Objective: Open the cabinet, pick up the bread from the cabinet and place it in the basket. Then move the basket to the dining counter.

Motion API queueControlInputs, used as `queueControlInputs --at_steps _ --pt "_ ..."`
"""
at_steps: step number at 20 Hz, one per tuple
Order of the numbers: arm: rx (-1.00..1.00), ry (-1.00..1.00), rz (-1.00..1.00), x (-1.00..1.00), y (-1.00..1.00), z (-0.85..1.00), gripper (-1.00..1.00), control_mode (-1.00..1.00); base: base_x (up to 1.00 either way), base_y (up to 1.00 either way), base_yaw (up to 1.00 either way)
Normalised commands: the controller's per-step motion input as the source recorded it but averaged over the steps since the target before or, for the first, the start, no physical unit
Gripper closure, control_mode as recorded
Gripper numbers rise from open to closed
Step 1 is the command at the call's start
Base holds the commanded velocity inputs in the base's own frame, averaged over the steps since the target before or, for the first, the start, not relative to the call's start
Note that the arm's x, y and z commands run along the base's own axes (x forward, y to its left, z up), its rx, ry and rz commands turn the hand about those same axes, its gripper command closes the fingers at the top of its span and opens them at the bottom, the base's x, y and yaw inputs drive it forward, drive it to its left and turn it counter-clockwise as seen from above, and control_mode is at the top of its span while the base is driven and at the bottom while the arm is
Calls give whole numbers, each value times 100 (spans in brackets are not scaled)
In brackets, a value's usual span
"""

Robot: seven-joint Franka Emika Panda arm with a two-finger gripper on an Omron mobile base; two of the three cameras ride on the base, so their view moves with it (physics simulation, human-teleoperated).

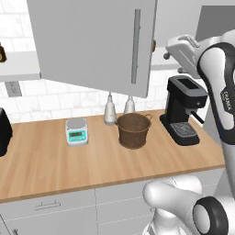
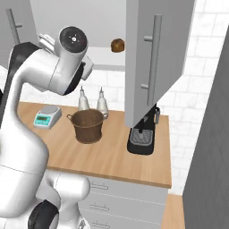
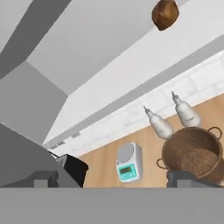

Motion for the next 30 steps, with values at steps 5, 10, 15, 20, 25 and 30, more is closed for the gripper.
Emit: queueControlInputs --at_steps 5,10,15,20,25,30 --pt "1 13 2 100 59 -46 -100 -100 0 0 0" --pt "-11 -3 19 5 100 -22 -100 -100 0 0 0" --pt "-25 -20 28 -93 100 -1 -100 -100 0 0 0" --pt "-39 -28 24 -93 100 -1 -100 -100 0 0 0" --pt "-42 -24 13 -48 100 0 -100 -100 0 0 0" --pt "-15 -5 1 -6 73 0 -100 -100 0 0 0"
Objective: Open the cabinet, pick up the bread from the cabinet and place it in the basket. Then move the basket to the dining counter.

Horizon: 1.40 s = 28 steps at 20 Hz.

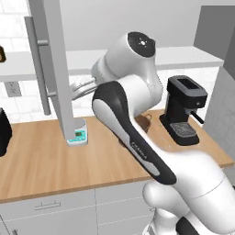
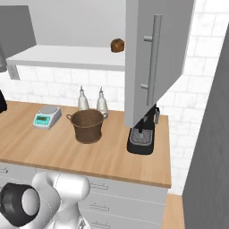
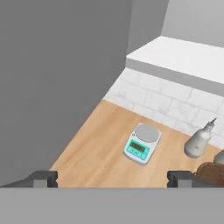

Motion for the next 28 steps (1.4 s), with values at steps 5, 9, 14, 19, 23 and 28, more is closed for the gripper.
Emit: queueControlInputs --at_steps 5,9,14,19,23,28 --pt "8 0 -14 31 -65 4 -100 -100 0 0 0" --pt "10 0 -28 55 -96 1 -100 -100 0 0 0" --pt "7 -1 -32 69 -100 0 -100 -100 0 0 0" --pt "6 0 -32 94 -96 1 -100 -100 0 0 0" --pt "4 0 -32 96 -94 10 -100 -100 0 0 0" --pt "3 -2 -21 90 -74 22 -100 -100 0 0 0"
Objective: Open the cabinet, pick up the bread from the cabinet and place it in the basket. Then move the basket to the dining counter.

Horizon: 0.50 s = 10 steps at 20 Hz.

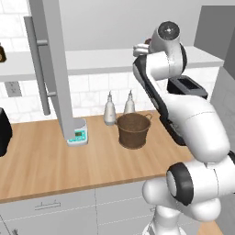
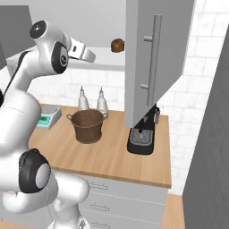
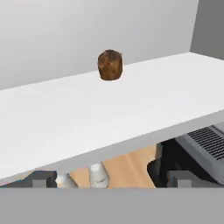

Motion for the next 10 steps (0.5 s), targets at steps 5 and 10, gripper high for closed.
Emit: queueControlInputs --at_steps 5,10 --pt "0 -5 0 95 -53 18 -100 -100 0 0 0" --pt "0 1 0 91 -25 2 -100 -100 0 0 0"
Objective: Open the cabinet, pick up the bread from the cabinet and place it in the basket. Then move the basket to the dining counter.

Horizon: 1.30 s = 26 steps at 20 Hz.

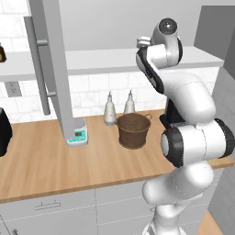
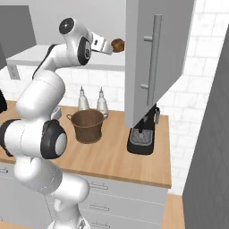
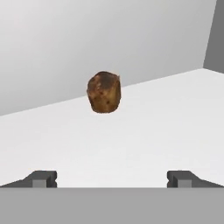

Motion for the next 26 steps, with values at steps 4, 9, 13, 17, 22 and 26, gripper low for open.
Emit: queueControlInputs --at_steps 4,9,13,17,22,26 --pt "0 0 0 65 -15 8 -100 -100 0 0 0" --pt "0 2 0 54 -7 5 -100 -100 0 0 0" --pt "0 2 0 61 -3 0 -100 -100 0 0 0" --pt "0 5 0 52 -14 0 -100 -100 0 0 0" --pt "0 0 0 44 -21 0 -100 -100 0 0 0" --pt "0 0 0 46 -17 -6 -100 -100 0 0 0"
